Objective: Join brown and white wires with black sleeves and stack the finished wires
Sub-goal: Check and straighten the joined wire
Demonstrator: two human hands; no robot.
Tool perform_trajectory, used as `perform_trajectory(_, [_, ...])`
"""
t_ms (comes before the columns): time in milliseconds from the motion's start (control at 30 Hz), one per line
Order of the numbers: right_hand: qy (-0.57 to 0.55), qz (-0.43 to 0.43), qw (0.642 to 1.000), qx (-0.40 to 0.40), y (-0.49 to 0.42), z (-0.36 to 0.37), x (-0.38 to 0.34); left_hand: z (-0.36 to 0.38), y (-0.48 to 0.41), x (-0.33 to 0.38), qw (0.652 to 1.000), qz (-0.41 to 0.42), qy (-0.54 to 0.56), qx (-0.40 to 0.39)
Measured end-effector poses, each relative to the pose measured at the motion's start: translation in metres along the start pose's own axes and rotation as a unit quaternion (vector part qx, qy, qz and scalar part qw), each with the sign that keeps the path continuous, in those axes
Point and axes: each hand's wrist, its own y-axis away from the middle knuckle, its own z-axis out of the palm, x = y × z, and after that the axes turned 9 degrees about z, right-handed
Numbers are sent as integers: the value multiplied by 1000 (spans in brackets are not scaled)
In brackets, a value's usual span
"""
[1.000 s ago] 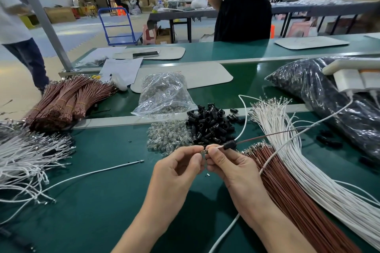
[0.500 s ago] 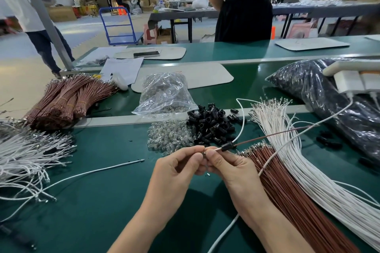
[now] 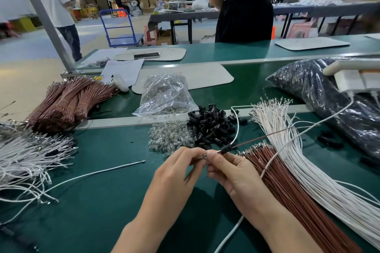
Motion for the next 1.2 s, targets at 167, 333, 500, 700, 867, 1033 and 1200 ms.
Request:
perform_trajectory(167, [-6, 27, 999, -28, 1, -2, -1, 0, 0, -1, 999, 31, -41, 3])
perform_trajectory(333, [-38, 10, 999, -4, 1, 0, -6, 1, 0, -3, 999, 24, -32, 30])
perform_trajectory(500, [-64, -9, 998, 27, 1, -2, -9, 0, 0, -3, 999, 5, -11, 48])
perform_trajectory(700, [-44, -1, 999, -1, 2, 1, -5, 0, 0, -1, 999, 2, -2, 46])
perform_trajectory(867, [-34, -1, 999, -20, 2, -1, -5, 2, 1, 0, 999, -15, 10, 43])
perform_trajectory(1033, [-15, 16, 999, -45, 2, -1, -4, 2, 2, -3, 998, -39, 33, 37])
perform_trajectory(1200, [-25, 23, 998, -60, 2, -2, -3, 3, 3, -5, 997, -45, 51, 42])
